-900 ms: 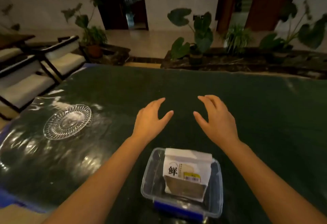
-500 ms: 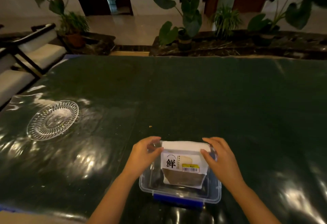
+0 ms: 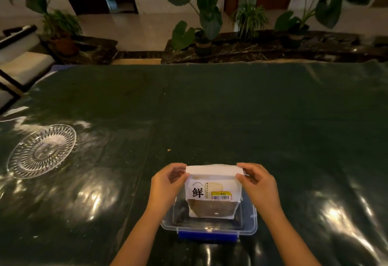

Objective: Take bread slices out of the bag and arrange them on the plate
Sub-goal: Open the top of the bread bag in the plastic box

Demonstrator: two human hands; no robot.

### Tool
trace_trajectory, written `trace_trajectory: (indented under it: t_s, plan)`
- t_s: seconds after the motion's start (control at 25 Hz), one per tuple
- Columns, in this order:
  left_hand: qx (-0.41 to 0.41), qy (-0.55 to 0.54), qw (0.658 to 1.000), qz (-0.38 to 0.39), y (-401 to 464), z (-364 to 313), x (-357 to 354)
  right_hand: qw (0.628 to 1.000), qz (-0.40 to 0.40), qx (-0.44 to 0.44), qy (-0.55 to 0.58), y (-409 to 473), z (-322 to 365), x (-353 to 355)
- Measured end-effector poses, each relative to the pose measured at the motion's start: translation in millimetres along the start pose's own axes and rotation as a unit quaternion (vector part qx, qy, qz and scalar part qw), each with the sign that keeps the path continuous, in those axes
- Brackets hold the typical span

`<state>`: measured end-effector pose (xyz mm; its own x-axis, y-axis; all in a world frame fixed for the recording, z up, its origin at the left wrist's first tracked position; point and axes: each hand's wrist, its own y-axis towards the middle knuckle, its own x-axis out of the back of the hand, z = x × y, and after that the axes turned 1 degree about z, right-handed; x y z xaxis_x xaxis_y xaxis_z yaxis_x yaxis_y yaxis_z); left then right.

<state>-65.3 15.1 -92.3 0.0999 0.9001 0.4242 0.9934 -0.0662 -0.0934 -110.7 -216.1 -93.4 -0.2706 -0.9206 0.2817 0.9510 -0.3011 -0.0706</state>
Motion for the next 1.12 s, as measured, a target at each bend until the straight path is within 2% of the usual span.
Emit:
trace_trajectory:
  t_s: [0.12,0.32,0.48,0.56,0.72,0.84,0.92,1.12]
  plan:
    - [-0.022,0.017,0.999,0.022,0.7,0.8,5.8,1.0,0.016,0.007,-0.026,-1.7,0.8,3.4]
    - [-0.132,0.121,0.983,0.041,1.2,-3.9,7.7,0.998,0.01,0.03,-0.059,-2.5,5.7,4.3]
    - [-0.185,0.146,0.972,0.015,1.4,-0.2,13.1,0.992,0.082,0.054,-0.083,-1.5,8.1,10.5]
    - [-0.182,0.151,0.971,0.017,3.4,0.6,14.9,0.989,0.084,0.073,-0.101,-0.6,8.1,11.4]
    - [-0.151,0.123,0.98,0.041,6.1,-1.1,10.5,0.983,0.02,0.117,-0.14,3.0,9.1,12.5]
    - [-0.153,0.132,0.977,0.066,7.4,-1.2,11.0,0.977,0.029,0.129,-0.166,5.4,10.0,17.9]
    - [-0.151,0.141,0.975,0.084,10.4,-0.4,13.4,0.981,0.041,0.11,-0.157,8.0,11.6,22.3]
    - [-0.111,0.12,0.976,0.141,13.3,3.6,13.2,0.996,0.043,-0.006,-0.081,15.9,18.6,23.1]
